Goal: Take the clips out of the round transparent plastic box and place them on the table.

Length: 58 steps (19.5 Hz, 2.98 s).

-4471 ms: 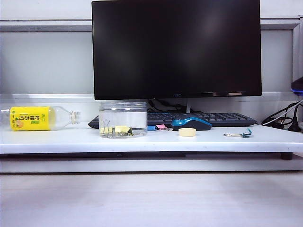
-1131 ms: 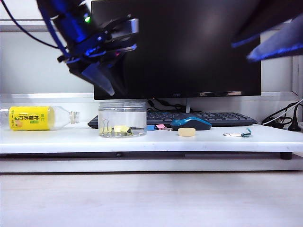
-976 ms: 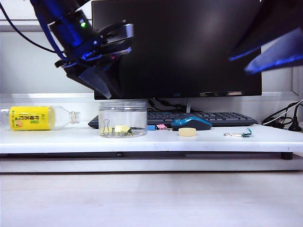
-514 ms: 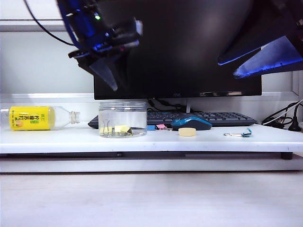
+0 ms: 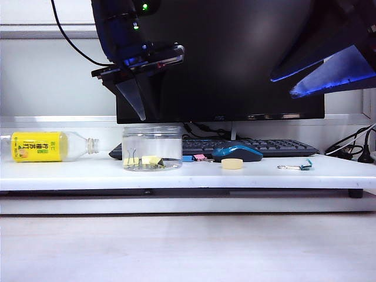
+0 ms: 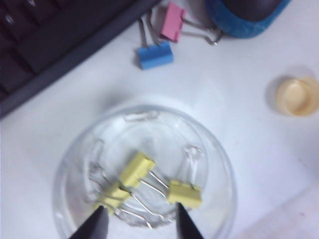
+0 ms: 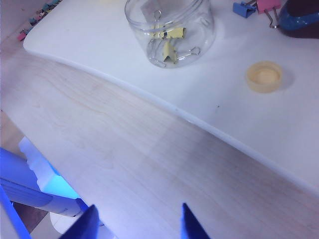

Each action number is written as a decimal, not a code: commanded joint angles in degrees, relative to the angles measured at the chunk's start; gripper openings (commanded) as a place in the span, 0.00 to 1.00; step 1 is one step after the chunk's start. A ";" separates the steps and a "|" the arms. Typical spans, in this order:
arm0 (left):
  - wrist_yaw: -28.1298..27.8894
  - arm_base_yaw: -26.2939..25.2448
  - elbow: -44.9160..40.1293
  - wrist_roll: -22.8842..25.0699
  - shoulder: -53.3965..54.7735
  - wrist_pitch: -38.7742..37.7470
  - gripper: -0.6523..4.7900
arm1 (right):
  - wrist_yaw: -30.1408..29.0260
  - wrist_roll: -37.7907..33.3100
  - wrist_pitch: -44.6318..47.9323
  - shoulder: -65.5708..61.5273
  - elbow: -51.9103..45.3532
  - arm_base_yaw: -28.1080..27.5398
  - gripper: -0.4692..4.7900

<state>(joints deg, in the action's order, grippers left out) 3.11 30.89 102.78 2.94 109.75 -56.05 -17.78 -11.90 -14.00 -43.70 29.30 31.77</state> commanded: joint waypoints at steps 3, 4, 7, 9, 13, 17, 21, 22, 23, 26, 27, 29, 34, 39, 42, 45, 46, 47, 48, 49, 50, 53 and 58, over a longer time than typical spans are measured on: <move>1.60 0.09 0.15 -4.20 -0.13 -1.90 0.47 | 0.33 1.46 0.98 -0.02 0.33 -0.02 0.49; 2.25 0.09 0.17 -5.27 -0.07 -1.81 0.47 | 0.33 1.49 0.98 -0.02 0.33 -0.02 0.49; 3.58 0.11 0.17 -8.13 1.33 -2.58 0.54 | 0.31 1.46 0.96 -0.02 0.31 0.00 0.49; 3.41 0.35 0.17 -8.28 3.63 -3.04 0.54 | 0.26 1.46 0.90 -0.02 0.31 0.00 0.49; 1.09 0.37 0.22 -9.01 5.57 -3.06 0.54 | 0.26 1.46 0.61 -0.02 0.31 0.00 0.49; -1.22 0.33 0.22 -8.72 5.92 -3.23 0.54 | 0.26 1.53 0.59 -0.02 0.28 0.00 0.49; -4.90 0.33 0.31 -6.29 5.92 -3.96 0.54 | 0.31 1.70 0.59 -0.02 0.28 -0.02 0.49; -5.55 0.33 0.31 -6.12 5.92 -4.26 0.54 | 0.31 1.70 0.61 -0.02 0.28 -0.02 0.49; -6.19 0.33 0.31 -5.90 5.92 -4.55 0.54 | 0.31 1.70 0.59 -0.02 0.28 -0.02 0.49; -7.96 0.33 0.31 -4.72 5.92 -4.79 0.54 | 0.35 1.70 0.59 -0.02 0.28 -0.02 0.49; -8.20 0.33 0.31 -4.66 5.95 -4.76 0.54 | 1.20 1.68 0.59 -0.02 0.28 0.00 0.49; -8.31 0.33 0.35 -4.61 6.36 -4.74 0.54 | 1.36 1.70 0.61 -0.02 0.28 -0.02 0.49; -8.46 0.33 0.44 -3.74 8.76 -6.32 0.54 | 1.40 1.70 0.66 -0.02 0.28 -0.02 0.49; -8.48 0.33 0.50 -3.08 8.98 -5.92 0.46 | 2.08 1.70 0.63 -0.02 0.26 -0.04 0.49; -8.46 0.33 0.50 -2.40 9.03 -5.16 0.38 | 2.67 1.73 0.70 -0.02 0.26 -0.04 0.49; -8.44 0.33 0.52 -2.27 9.03 -3.76 0.28 | 2.69 1.73 0.72 -0.02 0.26 -0.04 0.49; -8.41 0.33 0.52 -2.25 9.03 -3.21 0.22 | 2.71 1.73 0.72 -0.02 0.26 -0.04 0.49; -8.41 0.33 0.50 -2.10 9.03 -2.99 0.22 | 2.86 1.73 0.74 -0.02 0.26 -0.04 0.49; -8.44 0.33 0.52 -1.81 9.03 -2.99 0.22 | 2.86 1.73 0.72 -0.02 0.26 -0.04 0.49; -8.46 0.33 0.50 -1.42 9.05 -3.04 0.22 | 2.89 1.88 0.72 -0.04 0.26 -0.04 0.49; -8.48 0.33 0.52 -1.22 9.03 -3.06 0.22 | 2.91 1.99 0.76 -0.02 0.26 -0.04 0.49; -8.46 0.33 0.83 2.29 9.03 -3.82 0.29 | 2.91 2.45 0.72 -0.04 0.26 -0.04 0.49; -9.01 0.37 6.43 11.91 9.01 -10.45 0.35 | 2.89 2.54 0.70 -0.04 0.24 -0.04 0.49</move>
<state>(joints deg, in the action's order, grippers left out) -5.23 31.16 107.87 11.92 119.04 -64.66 -14.96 -9.54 -14.04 -43.81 29.28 31.73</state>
